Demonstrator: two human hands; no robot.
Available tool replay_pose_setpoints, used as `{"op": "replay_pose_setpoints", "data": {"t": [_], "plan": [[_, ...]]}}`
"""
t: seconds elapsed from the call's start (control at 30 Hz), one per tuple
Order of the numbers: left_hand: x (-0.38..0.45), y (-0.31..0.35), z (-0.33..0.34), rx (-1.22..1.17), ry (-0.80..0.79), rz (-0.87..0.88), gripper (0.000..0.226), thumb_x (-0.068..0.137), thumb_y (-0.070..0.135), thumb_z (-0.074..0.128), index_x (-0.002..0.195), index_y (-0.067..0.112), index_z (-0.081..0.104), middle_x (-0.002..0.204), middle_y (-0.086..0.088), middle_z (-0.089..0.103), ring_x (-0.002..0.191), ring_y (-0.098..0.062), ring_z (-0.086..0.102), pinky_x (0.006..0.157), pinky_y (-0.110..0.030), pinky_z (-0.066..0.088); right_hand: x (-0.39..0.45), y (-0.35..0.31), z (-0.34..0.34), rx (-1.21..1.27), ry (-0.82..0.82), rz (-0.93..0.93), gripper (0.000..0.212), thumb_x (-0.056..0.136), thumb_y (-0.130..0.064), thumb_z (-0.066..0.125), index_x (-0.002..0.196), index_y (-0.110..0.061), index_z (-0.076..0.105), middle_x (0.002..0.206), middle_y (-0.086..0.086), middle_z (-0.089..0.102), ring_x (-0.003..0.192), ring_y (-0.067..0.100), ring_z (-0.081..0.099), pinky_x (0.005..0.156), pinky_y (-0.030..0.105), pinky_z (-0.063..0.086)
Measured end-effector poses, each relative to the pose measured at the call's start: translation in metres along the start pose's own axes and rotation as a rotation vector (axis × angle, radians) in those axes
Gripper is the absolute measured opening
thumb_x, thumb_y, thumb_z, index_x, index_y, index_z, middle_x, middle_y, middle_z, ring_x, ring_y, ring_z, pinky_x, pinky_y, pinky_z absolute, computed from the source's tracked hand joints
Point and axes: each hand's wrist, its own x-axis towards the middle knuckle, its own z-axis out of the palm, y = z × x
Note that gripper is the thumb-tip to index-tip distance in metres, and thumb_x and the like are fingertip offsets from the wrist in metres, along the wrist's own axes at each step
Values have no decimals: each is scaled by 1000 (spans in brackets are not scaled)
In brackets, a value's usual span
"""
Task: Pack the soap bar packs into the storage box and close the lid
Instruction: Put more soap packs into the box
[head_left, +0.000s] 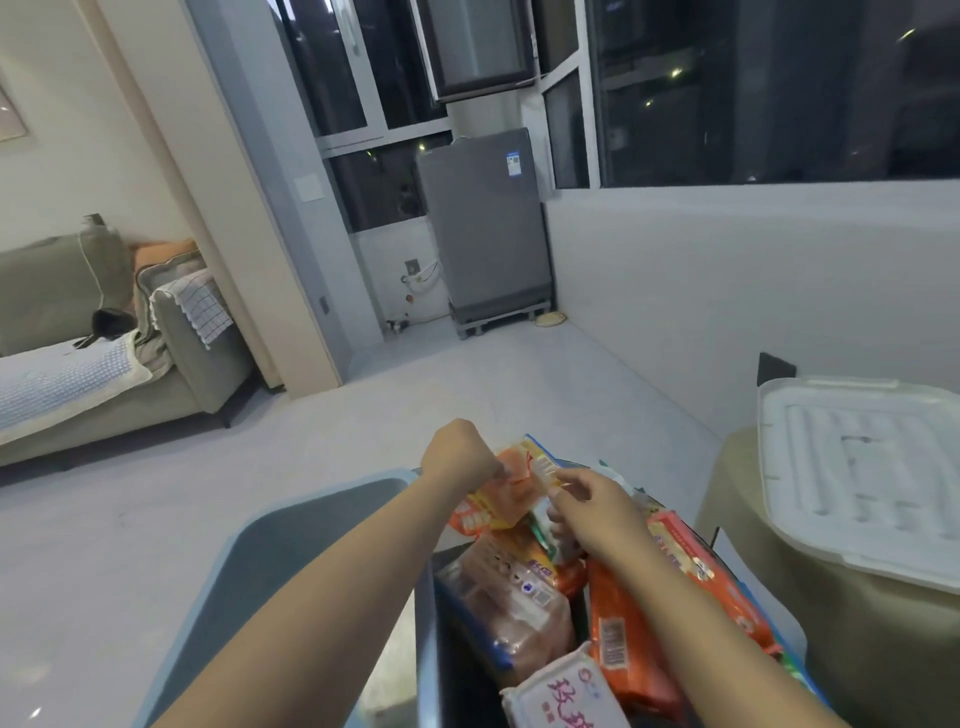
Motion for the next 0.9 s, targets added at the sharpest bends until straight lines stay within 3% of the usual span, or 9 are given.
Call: {"op": "replay_pose_setpoints", "data": {"t": [0.07, 0.13, 0.3, 0.37, 0.43, 0.5, 0.7, 0.8, 0.9], "plan": [[7, -3, 3, -9, 5, -3, 30, 73, 20, 78, 90, -4, 71, 83, -16, 72, 71, -28, 68, 74, -39, 60, 5, 0, -2, 99, -47, 59, 38, 91, -23, 56, 127, -13, 52, 66, 2, 61, 47, 12, 57, 48, 22, 49], [10, -4, 3, -46, 31, 10, 22, 77, 16, 74, 88, -2, 70, 87, -15, 71, 76, -27, 67, 79, -39, 59, 7, -1, -3, 149, -69, 76, 42, 90, -31, 58, 127, -12, 50, 61, 0, 57, 41, 8, 52, 38, 15, 40], [-1, -4, -5, -183, 54, 11, 20, 77, 17, 76, 67, 9, 60, 72, -11, 64, 58, -25, 63, 55, -25, 50, 2, -9, -2, 111, -112, 31, 50, 91, -42, 52, 136, -22, 44, 87, -5, 64, 85, 22, 71, 77, 29, 57], [-13, -3, -11, -258, 78, 32, 27, 76, 19, 78, 57, 10, 61, 68, -8, 68, 53, -24, 66, 44, -18, 47, -1, -13, -2, 217, -163, 60, 50, 91, -44, 50, 137, -25, 43, 116, 4, 62, 96, 24, 68, 74, 27, 58], [-31, -1, -19, -330, 103, 75, 22, 75, 20, 79, 59, 10, 66, 69, -8, 71, 60, -26, 70, 51, -23, 56, -6, -19, -4, 362, -222, 92, 40, 93, -42, 49, 130, -26, 50, 132, 9, 54, 106, 26, 63, 71, 31, 59], [-51, 1, -27, -379, 121, 135, 17, 73, 20, 80, 66, 8, 71, 70, -9, 72, 64, -25, 72, 63, -34, 62, -11, -24, -11, 470, -280, 130, 32, 91, -47, 48, 113, -26, 59, 123, 11, 62, 102, 27, 65, 72, 37, 60], [-105, -2, -49, -363, 171, 260, 13, 71, 20, 81, 67, 13, 71, 69, -7, 73, 65, -25, 72, 64, -37, 61, -31, -41, -22, 496, -418, 173, 59, 70, -68, 56, 101, -21, 72, 105, 16, 70, 96, 30, 68, 73, 42, 58], [-128, -6, -56, -320, 206, 295, 12, 71, 20, 80, 66, 16, 70, 66, -2, 70, 61, -18, 69, 60, -23, 58, -45, -49, -18, 522, -444, 194, 62, 58, -59, 70, 99, -13, 73, 105, 20, 65, 88, 31, 68, 65, 39, 58], [-149, -12, -58, -243, 229, 348, 10, 69, 19, 81, 65, 15, 72, 62, -1, 69, 52, -12, 59, 47, -9, 44, -60, -57, -13, 545, -515, 190, 48, 73, -45, 69, 103, -9, 67, 98, 18, 63, 92, 32, 62, 80, 45, 55]]}}
